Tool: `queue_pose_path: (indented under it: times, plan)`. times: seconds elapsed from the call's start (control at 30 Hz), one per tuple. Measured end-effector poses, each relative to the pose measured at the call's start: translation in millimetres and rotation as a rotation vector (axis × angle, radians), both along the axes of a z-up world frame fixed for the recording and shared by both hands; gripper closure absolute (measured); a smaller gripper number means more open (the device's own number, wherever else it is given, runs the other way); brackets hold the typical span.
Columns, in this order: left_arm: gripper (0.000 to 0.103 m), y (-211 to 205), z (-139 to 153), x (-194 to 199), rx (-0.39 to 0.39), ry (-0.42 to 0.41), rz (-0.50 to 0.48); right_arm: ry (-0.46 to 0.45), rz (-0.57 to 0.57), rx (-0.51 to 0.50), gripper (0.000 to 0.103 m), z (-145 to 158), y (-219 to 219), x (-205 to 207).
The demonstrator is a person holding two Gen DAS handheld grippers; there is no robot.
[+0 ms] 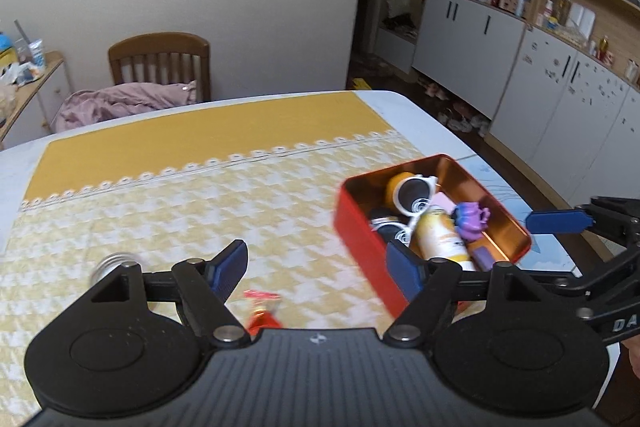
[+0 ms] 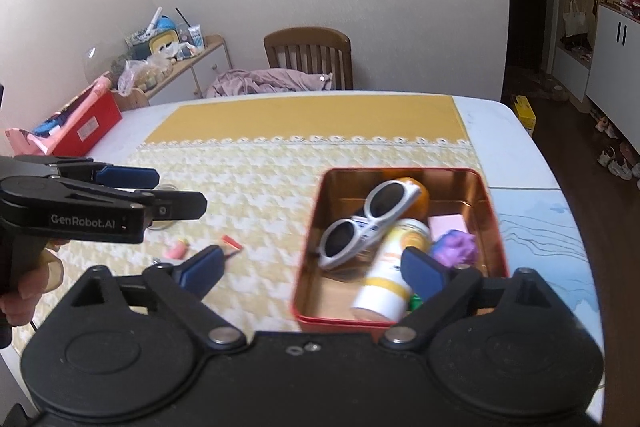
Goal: Organize rigid objects
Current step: 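Withdraw both tools from the tin toward the tin lid and red candy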
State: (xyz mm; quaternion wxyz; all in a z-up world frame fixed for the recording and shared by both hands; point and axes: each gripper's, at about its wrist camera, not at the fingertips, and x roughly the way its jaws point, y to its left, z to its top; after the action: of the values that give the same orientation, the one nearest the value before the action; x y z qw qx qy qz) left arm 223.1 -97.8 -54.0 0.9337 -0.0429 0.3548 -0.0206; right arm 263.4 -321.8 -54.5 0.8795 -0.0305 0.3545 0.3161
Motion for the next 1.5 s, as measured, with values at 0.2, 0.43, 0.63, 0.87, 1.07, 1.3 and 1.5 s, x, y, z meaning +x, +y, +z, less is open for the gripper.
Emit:
queue_pose_path:
  times: [0.2, 0.43, 0.63, 0.87, 1.07, 1.3, 1.5]
  plan:
    - [0.022, 46.4, -1.5, -17.5, -0.015, -0.019, 0.051, -0.012, -0.014, 0.021, 0.0, 4.4, 29.1, -15.6]
    - [0.018, 101.6, -8.9, -28.5, -0.02, -0.021, 0.107, -0.006, -0.031, 0.008, 0.0, 0.1, 67.7, -30.6]
    - [0.018, 139.6, -22.4, -29.3, -0.005, -0.005, 0.148, 0.016, -0.046, -0.021, 0.0, -10.1, 97.3, -35.9]
    - [0.018, 160.4, -49.1, -21.0, 0.004, 0.023, 0.155, 0.04, -0.061, -0.081, 0.0, -24.9, 133.8, -30.4]
    - [0.018, 171.1, -76.5, -7.0, -0.016, 0.079, 0.178, 0.052, -0.077, -0.129, 0.001, -37.9, 161.0, -15.1]
    - [0.018, 172.4, -99.6, 6.6, 0.014, 0.093, 0.175, 0.116, -0.101, -0.172, 0.003, -59.3, 179.7, 8.9]
    - [0.018, 163.2, -112.4, 16.3, 0.066, 0.085, 0.15, 0.2, -0.14, -0.188, 0.007, -78.3, 184.4, 27.6]
